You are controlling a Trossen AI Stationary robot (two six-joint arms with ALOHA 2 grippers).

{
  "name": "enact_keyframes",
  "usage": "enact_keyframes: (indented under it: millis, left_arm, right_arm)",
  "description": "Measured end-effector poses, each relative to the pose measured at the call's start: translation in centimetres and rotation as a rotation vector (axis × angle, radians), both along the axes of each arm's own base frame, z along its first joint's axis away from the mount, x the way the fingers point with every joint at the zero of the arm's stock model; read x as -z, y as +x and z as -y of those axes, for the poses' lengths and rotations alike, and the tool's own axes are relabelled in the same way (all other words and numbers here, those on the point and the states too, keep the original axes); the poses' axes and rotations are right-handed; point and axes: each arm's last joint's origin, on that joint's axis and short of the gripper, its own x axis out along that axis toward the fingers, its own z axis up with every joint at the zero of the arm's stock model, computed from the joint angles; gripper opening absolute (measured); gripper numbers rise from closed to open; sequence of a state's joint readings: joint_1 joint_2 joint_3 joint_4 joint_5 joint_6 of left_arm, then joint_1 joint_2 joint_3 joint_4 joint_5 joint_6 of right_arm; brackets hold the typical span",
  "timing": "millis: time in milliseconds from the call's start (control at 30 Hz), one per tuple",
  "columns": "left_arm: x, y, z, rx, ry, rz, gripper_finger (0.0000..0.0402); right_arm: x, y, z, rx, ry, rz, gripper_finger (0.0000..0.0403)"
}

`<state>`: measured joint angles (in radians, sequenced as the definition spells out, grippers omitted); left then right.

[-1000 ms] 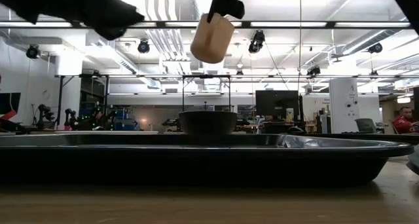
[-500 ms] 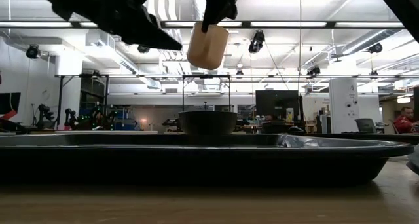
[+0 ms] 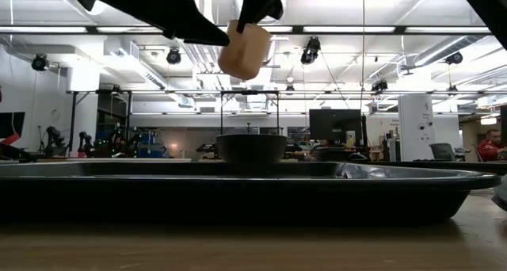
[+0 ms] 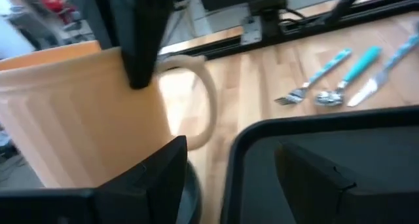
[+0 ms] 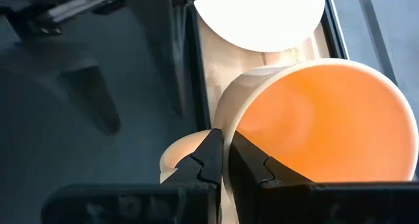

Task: Set up tray
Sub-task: Put the yellow mug on the black serving tray

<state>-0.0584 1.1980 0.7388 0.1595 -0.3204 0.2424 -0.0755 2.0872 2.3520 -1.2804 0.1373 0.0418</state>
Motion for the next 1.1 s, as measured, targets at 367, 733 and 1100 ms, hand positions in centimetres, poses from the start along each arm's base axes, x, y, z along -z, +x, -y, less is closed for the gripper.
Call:
enact_keyframes:
  millis: [367,733,1100]
  left_arm:
    - [-0.4,0.3,0.0,0.007,0.005,0.055,0.0209]
    - [-0.4,0.3,0.0,0.005,0.004,0.063,0.0191]
    - [-0.5,0.3,-0.2,-0.01,0.006,0.073,0.0086]
  right_arm:
    - [-0.4,0.6,-0.5,-0.012,-0.024,0.067,0.0008]
    - [-0.8,1.1,-1.0,-0.03,-0.037,0.13,0.0008]
    - [-0.9,1.3,-1.5,-0.056,-0.045,0.151,0.0008]
